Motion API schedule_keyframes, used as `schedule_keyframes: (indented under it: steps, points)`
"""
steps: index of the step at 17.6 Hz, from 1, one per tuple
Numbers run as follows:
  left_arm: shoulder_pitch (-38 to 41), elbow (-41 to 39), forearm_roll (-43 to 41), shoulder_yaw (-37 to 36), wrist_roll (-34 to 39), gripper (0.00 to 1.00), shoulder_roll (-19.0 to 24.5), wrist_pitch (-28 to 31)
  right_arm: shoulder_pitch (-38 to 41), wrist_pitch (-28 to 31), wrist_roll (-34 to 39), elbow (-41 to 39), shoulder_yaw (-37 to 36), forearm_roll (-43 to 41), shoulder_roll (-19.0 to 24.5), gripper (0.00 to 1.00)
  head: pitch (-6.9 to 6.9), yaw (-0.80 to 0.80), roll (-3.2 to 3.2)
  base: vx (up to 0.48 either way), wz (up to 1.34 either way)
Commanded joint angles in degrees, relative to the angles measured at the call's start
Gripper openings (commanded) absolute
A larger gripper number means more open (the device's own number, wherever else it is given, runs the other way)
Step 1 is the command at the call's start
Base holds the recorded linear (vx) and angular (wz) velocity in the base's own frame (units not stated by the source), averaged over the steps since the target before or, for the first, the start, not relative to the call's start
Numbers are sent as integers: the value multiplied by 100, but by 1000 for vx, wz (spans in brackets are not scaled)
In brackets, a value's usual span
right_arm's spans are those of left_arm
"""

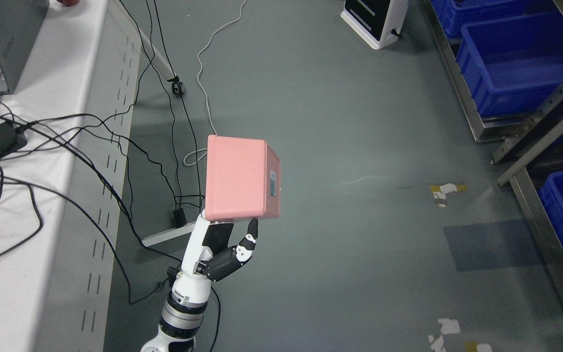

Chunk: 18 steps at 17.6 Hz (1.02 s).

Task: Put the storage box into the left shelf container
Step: 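Hold the pink box in the left hand while turning toward the bin shelf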

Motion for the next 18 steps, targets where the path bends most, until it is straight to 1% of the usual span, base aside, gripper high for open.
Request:
schedule_keyframes:
  steps: [1,5,8,14,18]
  points:
    - [0,74,-4,-80,-1,4,100,42,-35,-5,8,-100,-17,-9,-100,100,0,0,0,482,103]
    - [0,82,4,-88,-1,4,100,42,-35,-5,8,-100,-17,-9,-100,100,0,0,0,437,42]
    - [0,83,4,-97,-10,4,100,42,-35,-5,8,-100,-17,-9,-100,100,0,0,0,351,-474]
    - [246,363,-92,-659,-63,4,100,51,-35,-5,8,-100,-17,-9,-100,100,0,0,0,310,-1286]
    - [404,671,-365,-1063,-185,4,123,42,-35,-5,-1,-100,-17,-9,-100,100,0,0,0,307,-1204]
